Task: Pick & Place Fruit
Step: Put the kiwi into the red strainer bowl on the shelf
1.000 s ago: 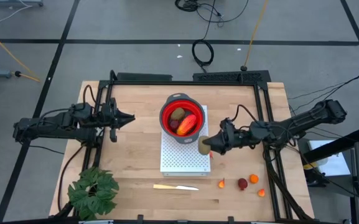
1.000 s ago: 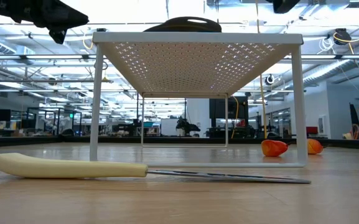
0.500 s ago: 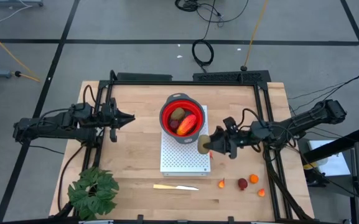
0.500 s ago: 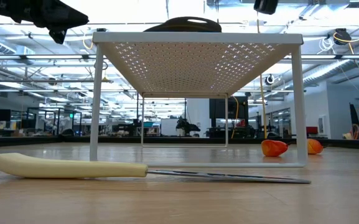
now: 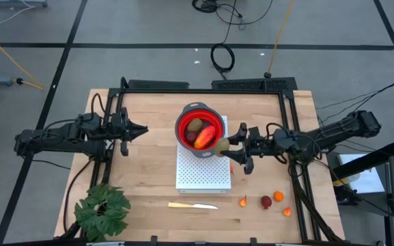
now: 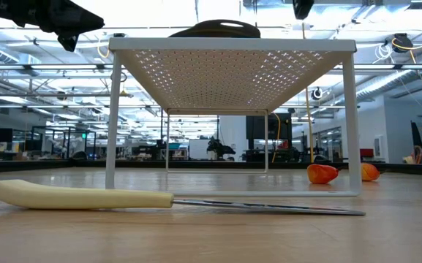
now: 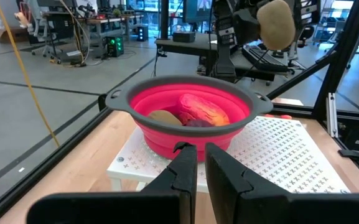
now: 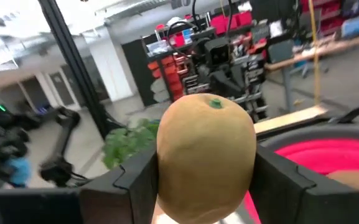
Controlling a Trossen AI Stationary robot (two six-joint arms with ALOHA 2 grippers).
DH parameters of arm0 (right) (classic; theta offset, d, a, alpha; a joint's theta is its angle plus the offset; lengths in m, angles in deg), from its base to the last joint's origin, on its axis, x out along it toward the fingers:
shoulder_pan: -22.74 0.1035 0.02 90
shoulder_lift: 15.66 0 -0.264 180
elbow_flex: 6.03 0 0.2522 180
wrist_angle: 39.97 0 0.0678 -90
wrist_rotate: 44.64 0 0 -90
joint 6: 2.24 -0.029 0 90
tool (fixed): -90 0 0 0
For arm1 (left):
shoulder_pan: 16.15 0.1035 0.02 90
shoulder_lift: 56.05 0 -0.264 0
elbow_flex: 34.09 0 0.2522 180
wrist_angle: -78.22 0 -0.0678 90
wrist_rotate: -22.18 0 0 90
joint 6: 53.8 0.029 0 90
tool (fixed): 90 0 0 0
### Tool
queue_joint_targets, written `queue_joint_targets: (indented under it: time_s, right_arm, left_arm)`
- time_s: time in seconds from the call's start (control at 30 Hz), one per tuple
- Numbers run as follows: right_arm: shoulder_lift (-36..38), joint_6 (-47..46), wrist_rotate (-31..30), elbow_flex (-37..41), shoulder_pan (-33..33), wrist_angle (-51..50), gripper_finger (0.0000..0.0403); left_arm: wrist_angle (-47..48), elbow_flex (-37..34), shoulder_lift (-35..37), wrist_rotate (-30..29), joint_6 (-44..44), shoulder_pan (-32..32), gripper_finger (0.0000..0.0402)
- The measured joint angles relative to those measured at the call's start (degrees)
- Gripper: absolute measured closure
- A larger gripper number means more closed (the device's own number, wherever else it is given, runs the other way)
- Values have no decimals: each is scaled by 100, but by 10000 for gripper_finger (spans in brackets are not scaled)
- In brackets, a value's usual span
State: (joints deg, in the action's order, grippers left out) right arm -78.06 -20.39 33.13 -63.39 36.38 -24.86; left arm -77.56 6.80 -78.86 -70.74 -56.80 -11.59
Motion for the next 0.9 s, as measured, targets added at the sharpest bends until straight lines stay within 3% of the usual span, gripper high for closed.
queue_joint_targets:
  time_s: [0.57,0.9]
  right_arm:
    - [1,4286,7,0,-511,-382,204]
    - [1,4631,26,0,-802,-342,204]
  left_arm:
    - [-86,0,-1,2,-14,-2,371]
    - [-130,0,0,2,-29,-4,371]
